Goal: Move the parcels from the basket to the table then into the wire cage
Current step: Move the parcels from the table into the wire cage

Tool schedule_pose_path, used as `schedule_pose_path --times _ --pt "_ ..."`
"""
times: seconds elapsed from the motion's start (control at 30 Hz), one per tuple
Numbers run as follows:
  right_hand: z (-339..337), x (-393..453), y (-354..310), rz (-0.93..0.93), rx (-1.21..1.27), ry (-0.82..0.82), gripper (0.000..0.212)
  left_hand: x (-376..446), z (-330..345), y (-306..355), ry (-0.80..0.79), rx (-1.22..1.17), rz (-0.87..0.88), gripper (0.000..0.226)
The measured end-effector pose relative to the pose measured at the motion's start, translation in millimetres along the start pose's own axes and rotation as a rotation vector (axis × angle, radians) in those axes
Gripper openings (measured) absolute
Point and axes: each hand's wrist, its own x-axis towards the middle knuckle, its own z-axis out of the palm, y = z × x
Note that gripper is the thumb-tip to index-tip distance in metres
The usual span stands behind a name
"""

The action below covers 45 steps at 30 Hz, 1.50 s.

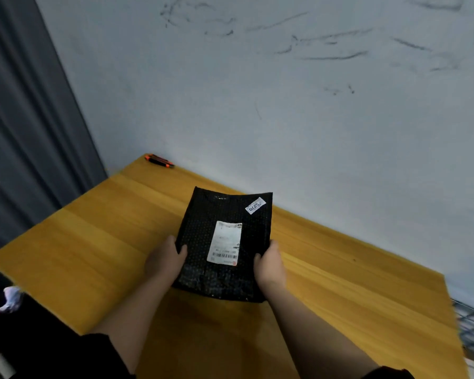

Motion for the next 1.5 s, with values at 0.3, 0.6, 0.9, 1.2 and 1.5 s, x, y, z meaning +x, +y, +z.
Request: schedule_pose_path --times 0.3,0.6,0.9,1.2,1.5 --pt "-184 -14 96 0.035 -0.095 0.301 0.032 -74 33 174 0.015 0.044 0.344 0.025" --pt "-365 -75 293 0.029 -0.182 0.509 0.036 -257 140 345 -0.126 0.020 0.490 0.014" --pt "-489 -148 476 0.208 -0.118 0.576 0.032 -438 257 446 -0.228 0.015 0.536 0.014" --pt "-525 -187 573 0.356 -0.131 0.650 0.029 -499 313 491 -0.418 0.064 0.625 0.040" --pt "-534 -195 656 0.437 -0.093 0.626 0.031 -535 388 505 -0.572 0.202 0.871 0.018"
